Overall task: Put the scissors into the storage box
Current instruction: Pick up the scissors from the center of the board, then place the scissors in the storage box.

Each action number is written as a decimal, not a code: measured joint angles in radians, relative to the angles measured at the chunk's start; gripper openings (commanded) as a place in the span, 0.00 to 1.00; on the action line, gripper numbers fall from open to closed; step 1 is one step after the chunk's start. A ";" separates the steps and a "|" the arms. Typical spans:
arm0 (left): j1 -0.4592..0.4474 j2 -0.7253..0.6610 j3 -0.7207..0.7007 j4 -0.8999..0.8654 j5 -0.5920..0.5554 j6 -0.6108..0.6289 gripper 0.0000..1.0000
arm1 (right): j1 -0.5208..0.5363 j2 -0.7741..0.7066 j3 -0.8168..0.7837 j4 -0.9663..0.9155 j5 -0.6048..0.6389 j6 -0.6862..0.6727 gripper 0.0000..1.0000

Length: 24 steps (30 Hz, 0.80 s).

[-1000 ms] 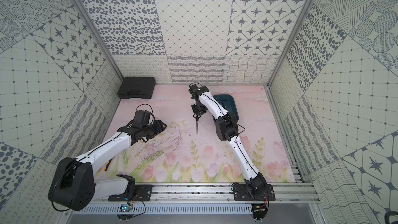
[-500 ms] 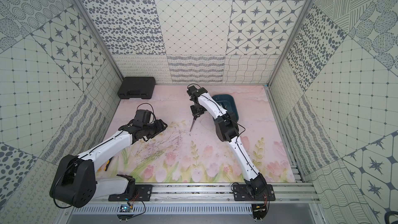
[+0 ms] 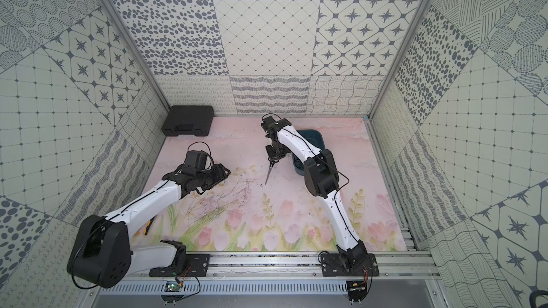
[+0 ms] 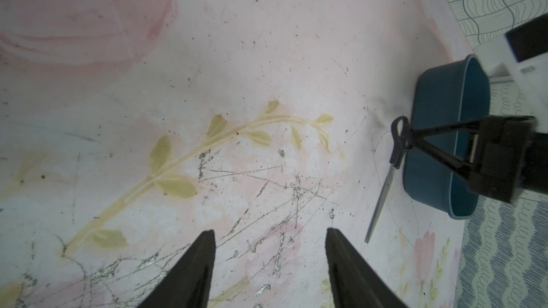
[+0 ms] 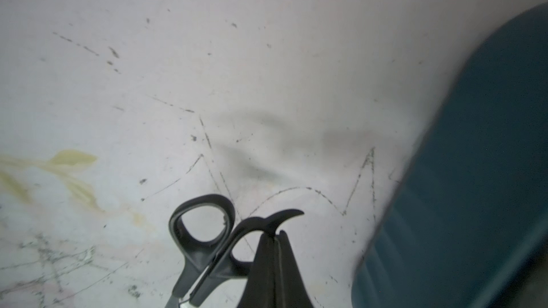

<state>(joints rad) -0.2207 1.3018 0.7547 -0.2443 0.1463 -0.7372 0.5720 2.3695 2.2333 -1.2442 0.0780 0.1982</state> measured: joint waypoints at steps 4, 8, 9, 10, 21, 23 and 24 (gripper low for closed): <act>0.000 0.000 0.000 0.000 0.001 0.000 0.64 | -0.014 -0.102 -0.003 0.000 0.002 0.000 0.00; 0.000 -0.001 0.000 0.000 0.003 0.000 0.64 | -0.074 -0.177 -0.013 0.002 0.010 -0.006 0.00; 0.000 -0.001 0.001 0.000 0.004 0.000 0.64 | -0.097 -0.188 -0.023 0.002 0.012 -0.010 0.00; 0.000 -0.002 0.002 -0.001 0.005 0.001 0.64 | -0.126 -0.199 -0.036 0.003 0.014 -0.017 0.00; 0.000 -0.018 0.016 -0.006 0.010 0.034 0.64 | -0.420 -0.204 -0.257 0.076 0.015 -0.115 0.00; 0.000 -0.023 0.016 -0.003 0.006 0.041 0.65 | -0.430 -0.180 -0.238 0.094 0.012 -0.131 0.00; 0.000 -0.026 0.015 0.000 0.004 0.045 0.65 | -0.430 -0.166 -0.223 0.099 0.011 -0.137 0.06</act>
<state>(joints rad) -0.2207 1.2762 0.7700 -0.2443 0.1501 -0.6922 0.1425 2.2036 2.0106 -1.1454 0.0895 0.0612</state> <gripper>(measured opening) 0.643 0.043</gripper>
